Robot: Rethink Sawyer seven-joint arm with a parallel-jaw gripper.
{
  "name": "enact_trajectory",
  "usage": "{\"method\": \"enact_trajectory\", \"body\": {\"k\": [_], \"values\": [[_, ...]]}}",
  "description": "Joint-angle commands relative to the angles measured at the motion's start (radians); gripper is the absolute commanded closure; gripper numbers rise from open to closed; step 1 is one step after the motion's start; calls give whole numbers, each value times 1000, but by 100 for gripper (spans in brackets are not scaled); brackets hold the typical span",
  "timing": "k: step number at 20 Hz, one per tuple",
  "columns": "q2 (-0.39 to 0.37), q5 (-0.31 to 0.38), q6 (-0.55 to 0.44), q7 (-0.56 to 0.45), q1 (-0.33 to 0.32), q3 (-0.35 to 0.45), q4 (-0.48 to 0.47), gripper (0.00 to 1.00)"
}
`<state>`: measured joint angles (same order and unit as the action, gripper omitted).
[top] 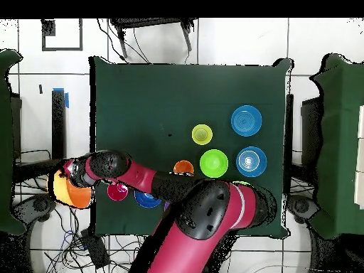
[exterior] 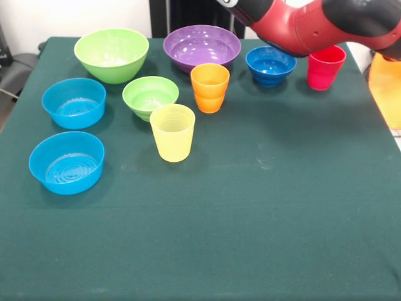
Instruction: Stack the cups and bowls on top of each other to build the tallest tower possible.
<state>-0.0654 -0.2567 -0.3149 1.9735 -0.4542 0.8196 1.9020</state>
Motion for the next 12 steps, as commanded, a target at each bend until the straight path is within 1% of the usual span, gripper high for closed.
{"method": "enact_trajectory", "body": {"k": [1,2,5,9,12], "values": [[-25,64,-40,-8,-16,-82,-104,100],[-33,70,-34,-2,-17,-81,-98,100],[-21,92,-21,-7,-16,-85,-114,100],[-24,120,4,-2,5,-101,-141,100],[-25,124,-25,-5,13,-119,-182,100]]}}
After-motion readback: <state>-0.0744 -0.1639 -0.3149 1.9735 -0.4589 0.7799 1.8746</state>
